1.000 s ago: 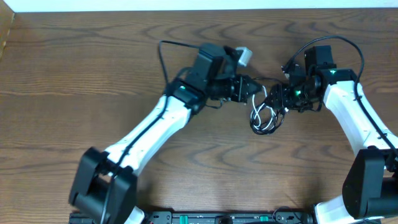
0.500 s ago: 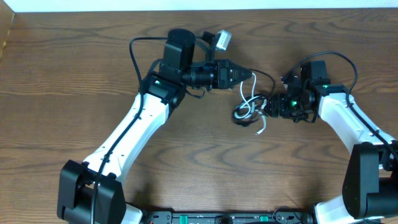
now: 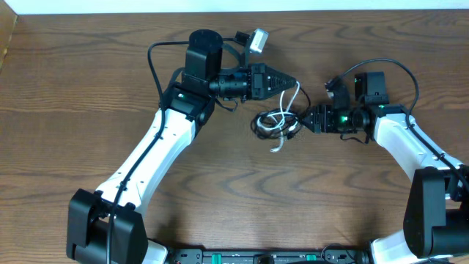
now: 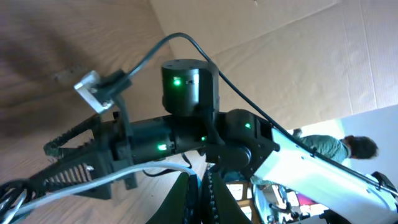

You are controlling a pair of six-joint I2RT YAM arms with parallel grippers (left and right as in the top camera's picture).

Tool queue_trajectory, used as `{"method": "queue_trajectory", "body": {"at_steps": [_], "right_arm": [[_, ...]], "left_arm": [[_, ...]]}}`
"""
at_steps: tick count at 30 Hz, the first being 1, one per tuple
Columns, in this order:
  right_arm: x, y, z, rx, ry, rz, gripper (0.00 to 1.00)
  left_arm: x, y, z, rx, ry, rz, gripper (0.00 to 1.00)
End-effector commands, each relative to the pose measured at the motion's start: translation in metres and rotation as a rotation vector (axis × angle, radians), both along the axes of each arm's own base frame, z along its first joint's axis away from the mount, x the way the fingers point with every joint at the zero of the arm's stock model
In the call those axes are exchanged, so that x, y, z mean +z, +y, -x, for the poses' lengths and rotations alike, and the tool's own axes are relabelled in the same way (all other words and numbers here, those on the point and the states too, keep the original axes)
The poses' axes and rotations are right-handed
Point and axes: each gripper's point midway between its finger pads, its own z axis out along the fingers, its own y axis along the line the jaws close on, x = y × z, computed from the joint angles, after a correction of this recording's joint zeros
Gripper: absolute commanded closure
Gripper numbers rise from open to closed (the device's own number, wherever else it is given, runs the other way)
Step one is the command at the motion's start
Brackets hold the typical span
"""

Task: Untangle cables

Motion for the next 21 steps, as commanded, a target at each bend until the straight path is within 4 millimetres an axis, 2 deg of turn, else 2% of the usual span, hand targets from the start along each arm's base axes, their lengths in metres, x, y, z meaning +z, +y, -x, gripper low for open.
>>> {"method": "queue_trajectory", "body": {"at_steps": [1, 14, 21], "right_arm": [[0.021, 0.025, 0.009, 0.150, -0.077, -0.132, 0.33], [0.020, 0.039, 0.015, 0.295, -0.187, -0.090, 0.35], [0.026, 0.048, 0.032, 0.506, -0.337, -0.112, 0.20]], "left_arm": [[0.018, 0.007, -0.001, 0.017, -0.012, 0.022, 0.92], [0.017, 0.010, -0.006, 0.056, 0.081, 0.029, 0.93], [0.017, 0.020, -0.014, 0.103, 0.169, 0.043, 0.93]]}}
